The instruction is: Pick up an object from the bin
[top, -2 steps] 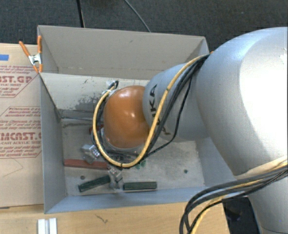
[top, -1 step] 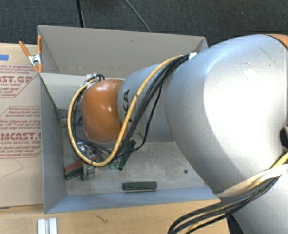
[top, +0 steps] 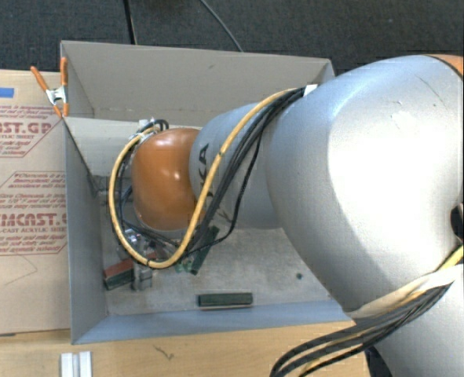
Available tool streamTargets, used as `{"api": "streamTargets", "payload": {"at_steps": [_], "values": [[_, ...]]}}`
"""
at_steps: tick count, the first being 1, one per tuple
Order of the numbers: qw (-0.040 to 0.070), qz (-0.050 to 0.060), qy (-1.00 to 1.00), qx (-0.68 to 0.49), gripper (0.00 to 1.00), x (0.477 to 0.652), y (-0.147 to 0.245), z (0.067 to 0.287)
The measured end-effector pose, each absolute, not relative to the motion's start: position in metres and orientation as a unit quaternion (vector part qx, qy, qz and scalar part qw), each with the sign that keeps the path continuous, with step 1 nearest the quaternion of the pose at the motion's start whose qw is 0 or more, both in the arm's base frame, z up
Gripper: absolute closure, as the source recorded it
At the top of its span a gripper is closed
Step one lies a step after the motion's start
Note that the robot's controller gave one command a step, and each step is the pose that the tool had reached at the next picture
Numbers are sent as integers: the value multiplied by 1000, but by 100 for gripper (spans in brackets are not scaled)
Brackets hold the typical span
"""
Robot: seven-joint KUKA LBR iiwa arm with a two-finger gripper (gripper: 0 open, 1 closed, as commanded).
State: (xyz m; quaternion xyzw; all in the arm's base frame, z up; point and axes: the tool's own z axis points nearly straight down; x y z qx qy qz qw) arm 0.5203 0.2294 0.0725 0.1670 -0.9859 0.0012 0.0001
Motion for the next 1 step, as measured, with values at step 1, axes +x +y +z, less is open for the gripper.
{"api": "streamTargets", "payload": {"at_steps": [1], "values": [[-2, 0, -981, 194, 100, 518, 228, 221]]}}
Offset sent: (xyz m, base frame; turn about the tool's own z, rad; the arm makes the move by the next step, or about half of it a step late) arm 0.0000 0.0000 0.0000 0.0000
